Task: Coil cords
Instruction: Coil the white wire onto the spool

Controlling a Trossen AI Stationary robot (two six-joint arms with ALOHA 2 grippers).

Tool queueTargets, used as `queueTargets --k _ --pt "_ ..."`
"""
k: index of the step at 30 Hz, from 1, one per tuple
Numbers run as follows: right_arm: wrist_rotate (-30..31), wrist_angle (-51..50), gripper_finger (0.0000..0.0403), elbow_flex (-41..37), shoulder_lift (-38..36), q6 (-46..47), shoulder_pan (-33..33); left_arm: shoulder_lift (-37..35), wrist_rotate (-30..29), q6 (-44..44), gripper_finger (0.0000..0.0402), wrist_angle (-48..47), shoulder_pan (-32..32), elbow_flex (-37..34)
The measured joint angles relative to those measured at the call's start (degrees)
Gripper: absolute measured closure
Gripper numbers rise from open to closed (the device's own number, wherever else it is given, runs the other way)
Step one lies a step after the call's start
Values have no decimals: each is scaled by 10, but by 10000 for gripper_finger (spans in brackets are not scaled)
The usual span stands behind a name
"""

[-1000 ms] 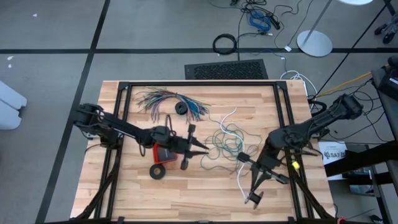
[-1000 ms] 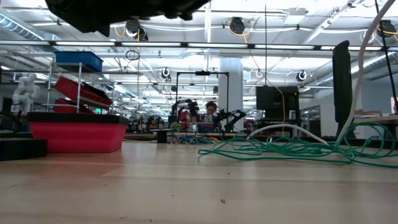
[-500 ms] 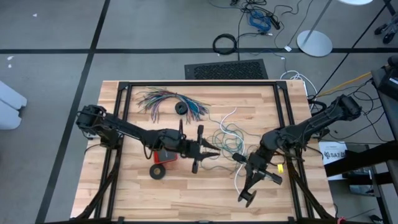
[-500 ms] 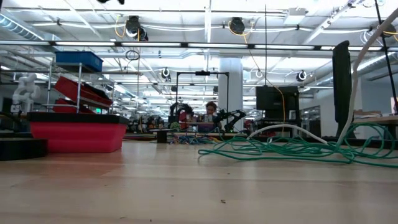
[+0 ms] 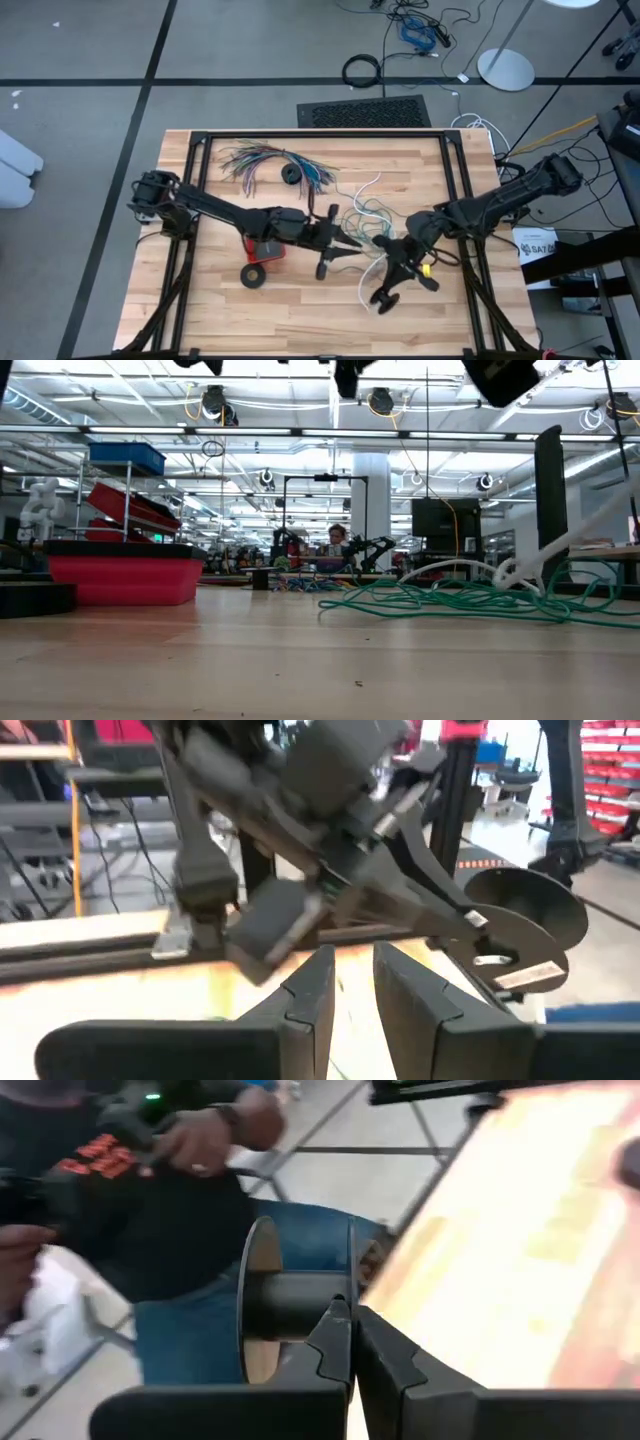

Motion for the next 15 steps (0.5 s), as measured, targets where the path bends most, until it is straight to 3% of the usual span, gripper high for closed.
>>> queueTargets --k 15 --pt "154 -122 403 0 0 -113 -38 40 -94 -7 322 -97 10 47"
